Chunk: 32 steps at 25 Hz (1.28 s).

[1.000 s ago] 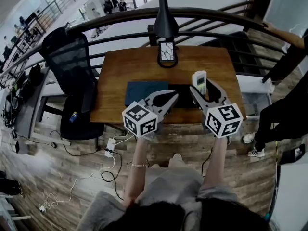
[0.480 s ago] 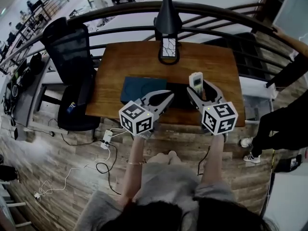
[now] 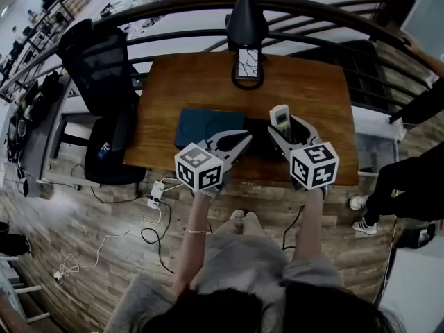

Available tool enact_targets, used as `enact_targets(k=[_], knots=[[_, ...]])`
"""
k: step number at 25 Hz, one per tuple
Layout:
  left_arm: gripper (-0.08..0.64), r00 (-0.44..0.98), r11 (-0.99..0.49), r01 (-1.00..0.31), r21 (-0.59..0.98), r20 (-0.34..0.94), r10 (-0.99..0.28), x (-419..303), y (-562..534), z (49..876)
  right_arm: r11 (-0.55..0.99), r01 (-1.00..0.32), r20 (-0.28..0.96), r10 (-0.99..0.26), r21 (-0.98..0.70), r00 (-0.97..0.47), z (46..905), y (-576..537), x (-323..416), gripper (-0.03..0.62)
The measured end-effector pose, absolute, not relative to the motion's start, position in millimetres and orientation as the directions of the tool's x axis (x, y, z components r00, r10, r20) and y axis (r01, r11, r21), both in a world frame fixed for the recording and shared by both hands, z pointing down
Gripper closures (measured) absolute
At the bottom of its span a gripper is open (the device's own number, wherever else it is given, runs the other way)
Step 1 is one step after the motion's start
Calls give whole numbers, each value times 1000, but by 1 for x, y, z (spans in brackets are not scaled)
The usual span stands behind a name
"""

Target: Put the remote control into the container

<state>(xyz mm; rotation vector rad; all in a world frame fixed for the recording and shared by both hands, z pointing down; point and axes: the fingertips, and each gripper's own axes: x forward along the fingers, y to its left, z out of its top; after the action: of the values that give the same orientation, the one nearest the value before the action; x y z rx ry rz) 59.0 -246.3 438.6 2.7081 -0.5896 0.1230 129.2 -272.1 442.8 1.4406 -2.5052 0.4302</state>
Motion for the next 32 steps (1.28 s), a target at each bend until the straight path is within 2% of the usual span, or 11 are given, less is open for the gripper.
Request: enact_targets(k=[19,32], knots=[[557,902,-776,-432,460,234,-363,59,-267,501,573,-805,521,-647,-150,-557,525,-311,111,341],[557,900,-752,-434,496,269,-342,60,-269,518,668,-733,683,-476,-128,-554,587,-314,98,341]])
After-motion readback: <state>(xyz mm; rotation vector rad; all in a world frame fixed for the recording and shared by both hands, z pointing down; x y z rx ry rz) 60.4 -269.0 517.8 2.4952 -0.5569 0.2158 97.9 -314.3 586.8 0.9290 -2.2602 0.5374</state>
